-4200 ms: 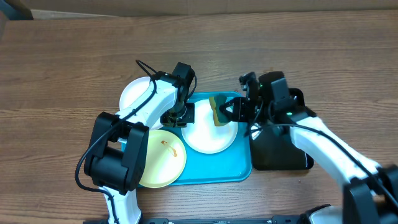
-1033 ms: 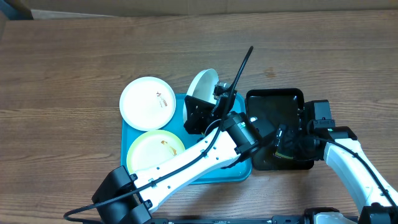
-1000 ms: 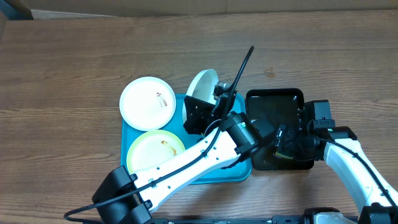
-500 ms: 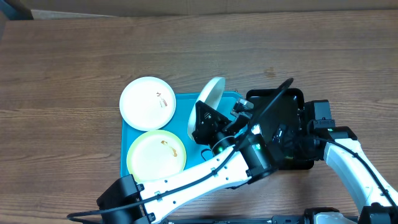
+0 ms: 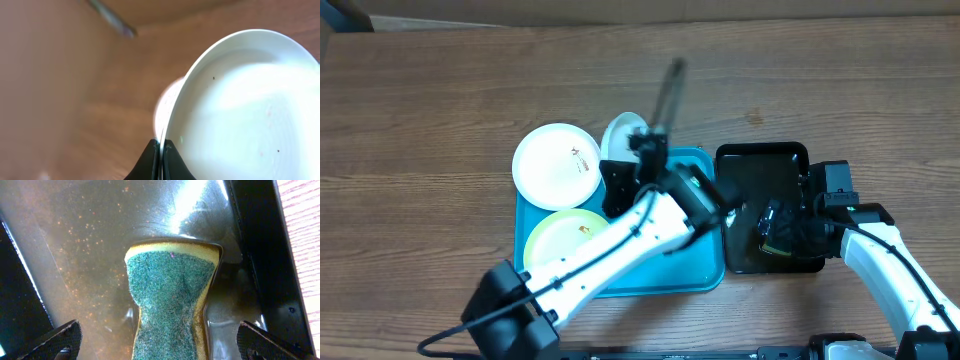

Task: Clean dirty plates on tray and stack at the side
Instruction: 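Lift the white plate upright off the blue tray with left gripper, then carry the white plate left and set it on the table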

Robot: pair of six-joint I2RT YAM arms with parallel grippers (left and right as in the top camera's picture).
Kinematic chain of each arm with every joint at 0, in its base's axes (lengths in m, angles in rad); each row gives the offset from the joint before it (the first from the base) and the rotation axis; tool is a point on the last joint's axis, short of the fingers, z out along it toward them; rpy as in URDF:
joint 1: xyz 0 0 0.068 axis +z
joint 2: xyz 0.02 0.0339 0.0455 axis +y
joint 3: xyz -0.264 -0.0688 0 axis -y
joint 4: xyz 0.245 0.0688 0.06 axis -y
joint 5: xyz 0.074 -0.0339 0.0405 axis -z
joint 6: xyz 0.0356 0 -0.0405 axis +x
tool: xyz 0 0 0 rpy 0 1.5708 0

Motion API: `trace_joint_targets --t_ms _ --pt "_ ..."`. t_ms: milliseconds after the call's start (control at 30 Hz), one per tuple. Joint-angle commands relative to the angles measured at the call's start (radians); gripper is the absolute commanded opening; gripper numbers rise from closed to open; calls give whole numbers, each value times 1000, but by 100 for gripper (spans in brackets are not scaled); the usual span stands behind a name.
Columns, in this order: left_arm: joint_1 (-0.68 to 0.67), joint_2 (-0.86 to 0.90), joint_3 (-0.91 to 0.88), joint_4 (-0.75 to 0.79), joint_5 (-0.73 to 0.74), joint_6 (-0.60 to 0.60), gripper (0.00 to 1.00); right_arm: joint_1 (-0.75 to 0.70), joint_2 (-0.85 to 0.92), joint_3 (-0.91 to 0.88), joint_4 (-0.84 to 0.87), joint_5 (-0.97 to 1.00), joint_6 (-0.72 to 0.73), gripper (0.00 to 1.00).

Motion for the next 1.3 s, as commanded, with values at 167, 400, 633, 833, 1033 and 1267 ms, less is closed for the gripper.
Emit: trace_joint_targets --t_ms 167,400,633,833,1033,1267 --pt "291 -169 27 501 713 686 4 4 -8 -5 3 13 -3 100" --pt "683 -221 27 567 1029 706 4 4 -8 -5 3 13 -3 100" --pt "1142 -192 26 545 1112 723 4 4 -8 -5 3 13 -3 100" --pt "1428 -145 26 545 1107 723 4 4 -8 -5 3 13 -3 100" --pt "1581 -25 25 526 1112 716 4 4 -8 -5 3 13 -3 100" --pt "1593 146 25 570 1111 718 4 4 -8 -5 3 13 -3 100"
